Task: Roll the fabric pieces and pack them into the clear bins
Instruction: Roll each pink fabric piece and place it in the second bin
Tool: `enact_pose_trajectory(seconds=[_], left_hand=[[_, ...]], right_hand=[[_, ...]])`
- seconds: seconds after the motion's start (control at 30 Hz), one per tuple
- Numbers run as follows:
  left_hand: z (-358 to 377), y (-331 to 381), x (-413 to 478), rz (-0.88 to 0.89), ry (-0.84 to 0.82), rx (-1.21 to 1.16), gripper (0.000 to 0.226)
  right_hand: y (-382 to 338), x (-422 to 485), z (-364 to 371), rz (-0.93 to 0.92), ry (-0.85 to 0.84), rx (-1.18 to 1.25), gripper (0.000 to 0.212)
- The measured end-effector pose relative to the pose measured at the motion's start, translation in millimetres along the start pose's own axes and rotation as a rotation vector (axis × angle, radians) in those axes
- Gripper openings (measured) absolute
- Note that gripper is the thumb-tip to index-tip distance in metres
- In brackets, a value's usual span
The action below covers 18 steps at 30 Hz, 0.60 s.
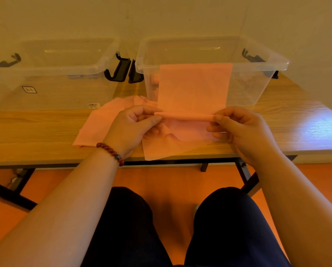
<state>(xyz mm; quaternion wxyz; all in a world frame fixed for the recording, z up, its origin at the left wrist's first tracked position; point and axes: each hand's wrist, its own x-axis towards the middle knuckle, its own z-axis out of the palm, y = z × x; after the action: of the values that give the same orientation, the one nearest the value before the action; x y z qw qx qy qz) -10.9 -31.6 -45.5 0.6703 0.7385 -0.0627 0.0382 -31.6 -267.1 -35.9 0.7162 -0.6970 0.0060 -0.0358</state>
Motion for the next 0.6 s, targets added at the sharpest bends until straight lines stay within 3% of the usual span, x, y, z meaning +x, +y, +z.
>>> enact_pose_trajectory(seconds=[0.4, 0.6], left_hand=[[3.7, 2.3, -0.1, 0.006, 0.016, -0.05, 0.014], [2.7, 2.7, -1.3, 0.03, 0.017, -0.025, 0.017]], right_hand=[[4.0, 3.4, 0.7, -0.011, 0.043, 0.019, 0.01], [2.9, 0.6, -2.4, -0.018, -0.027, -0.014, 0.014]])
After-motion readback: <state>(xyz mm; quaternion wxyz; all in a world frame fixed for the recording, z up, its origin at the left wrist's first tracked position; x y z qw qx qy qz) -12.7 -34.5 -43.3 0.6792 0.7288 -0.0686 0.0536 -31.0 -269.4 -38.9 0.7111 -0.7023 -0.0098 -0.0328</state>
